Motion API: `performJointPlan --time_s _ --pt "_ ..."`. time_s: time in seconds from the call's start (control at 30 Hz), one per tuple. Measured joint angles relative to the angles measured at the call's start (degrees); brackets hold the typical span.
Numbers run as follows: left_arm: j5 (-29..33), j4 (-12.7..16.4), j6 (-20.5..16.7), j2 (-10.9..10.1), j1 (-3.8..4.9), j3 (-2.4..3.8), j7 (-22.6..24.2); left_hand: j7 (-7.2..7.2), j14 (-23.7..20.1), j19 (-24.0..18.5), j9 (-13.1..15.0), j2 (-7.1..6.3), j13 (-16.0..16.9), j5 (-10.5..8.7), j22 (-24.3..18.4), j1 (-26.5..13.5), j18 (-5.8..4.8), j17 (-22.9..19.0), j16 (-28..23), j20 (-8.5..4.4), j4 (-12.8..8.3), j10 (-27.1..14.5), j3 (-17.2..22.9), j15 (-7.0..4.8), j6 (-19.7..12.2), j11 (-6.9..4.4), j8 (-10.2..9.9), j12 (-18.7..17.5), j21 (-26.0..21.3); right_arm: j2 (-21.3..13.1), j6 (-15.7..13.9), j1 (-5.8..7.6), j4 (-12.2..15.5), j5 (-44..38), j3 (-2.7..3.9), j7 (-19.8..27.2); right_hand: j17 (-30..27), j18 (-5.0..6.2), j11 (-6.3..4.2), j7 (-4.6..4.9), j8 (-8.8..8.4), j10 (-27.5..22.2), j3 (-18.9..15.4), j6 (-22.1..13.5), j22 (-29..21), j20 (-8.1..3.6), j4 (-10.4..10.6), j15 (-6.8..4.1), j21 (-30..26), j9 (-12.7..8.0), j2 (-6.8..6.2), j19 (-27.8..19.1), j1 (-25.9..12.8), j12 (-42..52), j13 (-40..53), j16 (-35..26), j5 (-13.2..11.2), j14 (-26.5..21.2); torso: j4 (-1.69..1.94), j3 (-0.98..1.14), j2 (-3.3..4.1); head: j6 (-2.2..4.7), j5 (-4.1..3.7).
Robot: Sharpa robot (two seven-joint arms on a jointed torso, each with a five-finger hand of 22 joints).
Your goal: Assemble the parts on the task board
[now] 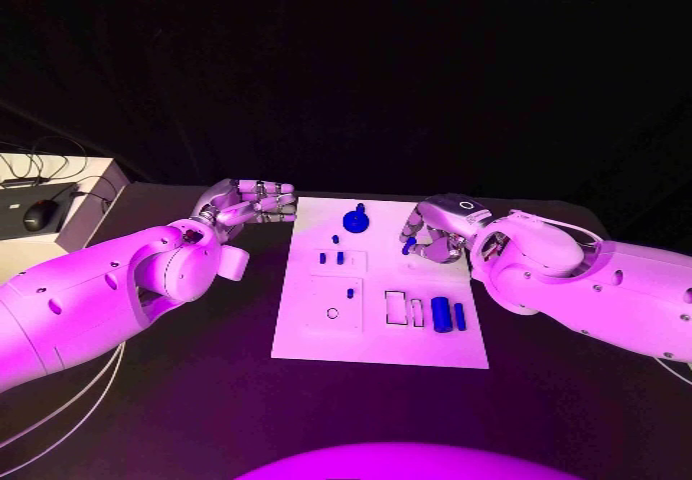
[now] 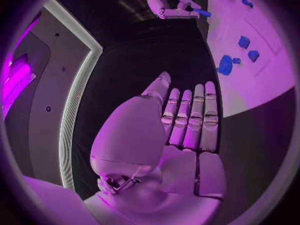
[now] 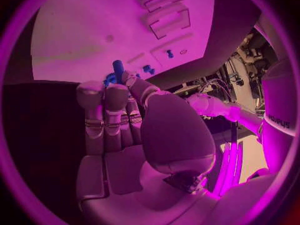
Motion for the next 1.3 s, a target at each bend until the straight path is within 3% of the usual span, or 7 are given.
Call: performJointPlan --time_s 0.23,0.7,1.0,1.3 --pt "0.0 0.0 0.0 0.1 0.0 0.0 0.0 0.0 0.0 0.0 0.0 0.0 0.0 0.0 0.0 0.0 0.0 0.0 0.0 0.0 0.2 0.0 0.2 0.0 0.0 0.0 0.0 0.0 0.0 1.0 -0.4 0.29 3.0 1.7 0.03 0.2 0.0 -0.06 0.0 0.0 0.0 0.0 0.2 0.0 0.0 0.0 -0.2 0.0 0.7 0.0 0.0 0.0 0.0 0.0 0.0 0.0 0.1 0.0 -0.02 0.01 0.04 0.01 0.46" --pt "0.0 0.1 0.1 0.2 0.0 0.0 0.0 0.0 0.0 0.0 0.0 0.0 0.0 0.0 0.0 0.0 -0.01 0.0 0.0 0.0 0.2 0.0 0.2 0.0 0.0 0.0 0.0 0.0 0.0 7.3 -1.5 -3.76 3.0 2.4 -0.54 1.6 0.0 0.51 0.0 0.0 0.0 0.0 0.4 0.0 0.0 0.0 -0.4 0.0 0.4 0.0 -0.01 0.0 0.0 0.0 0.0 0.0 0.2 0.0 0.04 0.02 0.1 -0.47 1.53" --pt "0.0 0.2 0.1 0.2 0.0 0.0 0.0 0.0 0.0 0.0 0.0 0.0 0.0 0.0 0.0 0.0 0.0 0.0 0.0 0.0 0.2 0.0 0.2 0.0 0.0 0.0 0.0 0.0 0.0 9.1 -1.7 -5.28 3.1 2.4 -0.69 2.2 0.0 0.55 0.0 0.0 0.0 0.0 0.5 0.0 0.0 0.02 -0.6 0.0 0.4 0.0 -0.01 0.0 0.0 0.0 0.0 0.0 0.2 0.0 0.04 0.04 0.1 -0.88 1.97" --pt "0.0 0.2 0.1 0.1 0.0 0.0 0.0 0.0 0.0 0.0 0.0 0.0 0.0 0.0 0.0 0.0 -0.01 0.0 0.0 0.0 0.2 0.0 0.2 0.0 0.0 0.0 0.0 0.0 0.0 10.1 -1.9 -5.78 2.8 2.4 -0.81 2.5 0.0 0.6 0.0 0.0 0.0 0.0 0.5 0.0 0.0 0.02 -0.6 0.0 0.4 0.0 -0.01 0.0 0.0 0.0 0.0 0.0 0.1 0.0 -0.01 0.05 0.1 -1.16 2.35"
